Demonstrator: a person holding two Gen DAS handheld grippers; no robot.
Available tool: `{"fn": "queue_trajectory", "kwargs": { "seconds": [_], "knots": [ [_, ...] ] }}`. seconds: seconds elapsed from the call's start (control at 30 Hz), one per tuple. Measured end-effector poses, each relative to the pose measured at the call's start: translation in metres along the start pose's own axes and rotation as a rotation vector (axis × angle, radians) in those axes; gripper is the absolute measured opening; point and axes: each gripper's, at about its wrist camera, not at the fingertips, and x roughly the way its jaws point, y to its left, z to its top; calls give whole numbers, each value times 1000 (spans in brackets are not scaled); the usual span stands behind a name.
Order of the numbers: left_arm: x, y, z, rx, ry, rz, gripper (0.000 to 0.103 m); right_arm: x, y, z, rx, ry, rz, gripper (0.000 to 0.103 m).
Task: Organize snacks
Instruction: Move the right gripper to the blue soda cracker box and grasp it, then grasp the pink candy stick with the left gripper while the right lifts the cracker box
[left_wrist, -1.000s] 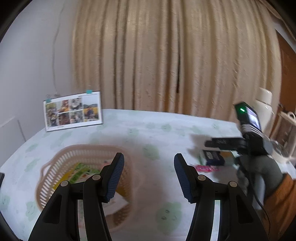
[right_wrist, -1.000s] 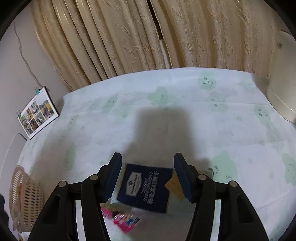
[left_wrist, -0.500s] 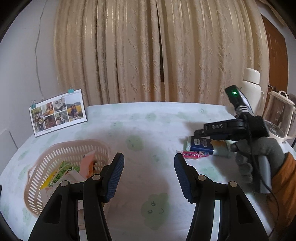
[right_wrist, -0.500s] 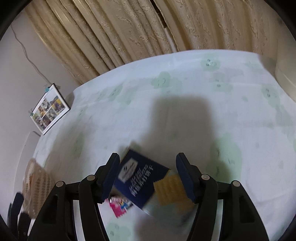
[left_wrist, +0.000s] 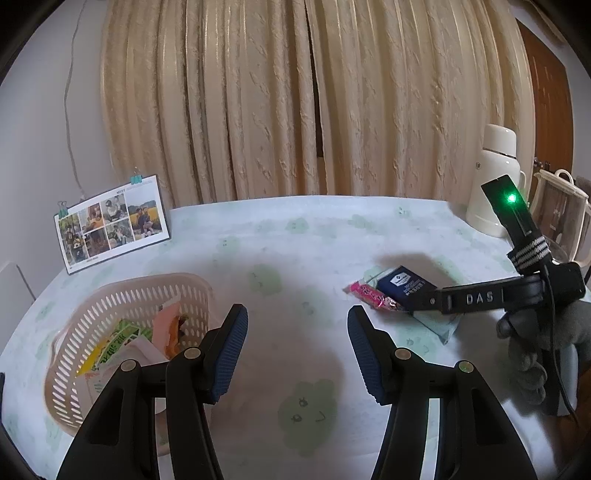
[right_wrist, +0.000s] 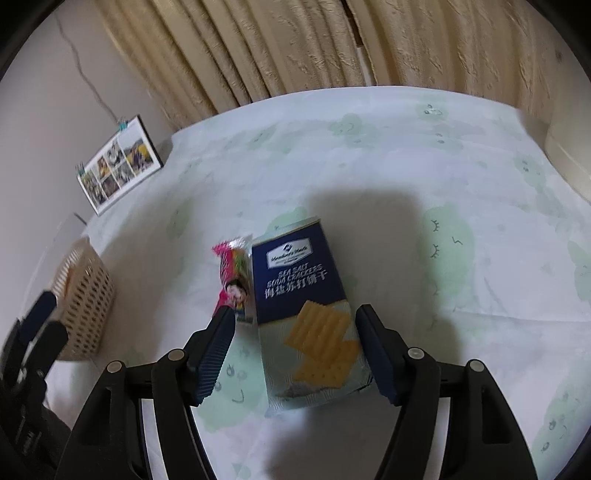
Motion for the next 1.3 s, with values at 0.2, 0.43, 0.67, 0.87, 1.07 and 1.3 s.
{"fn": "queue_trajectory", "kwargs": {
  "seconds": [0.2, 0.43, 0.67, 0.87, 1.07, 1.3],
  "knots": [
    [5, -3, -1, 7, 18, 0, 57, 3, 11, -4, -77, -9, -85, 65],
    [12, -12, -1, 34, 29, -12, 57, 5, 21, -13, -164, -21, -202, 62],
    [24, -17, -1, 45, 69, -8, 57, 0, 19, -18, -152, -32, -238, 56],
    [35, -26, 1, 49, 121, -42, 57, -7, 10, -22, -110, -40, -258, 52],
    [53, -43, 7, 50, 194, -118, 57, -13, -1, -24, -57, -50, -274, 51],
    [85, -42, 17, -74, 305, -172, 57, -15, -4, -24, -44, -53, -256, 51]
  ]
}}
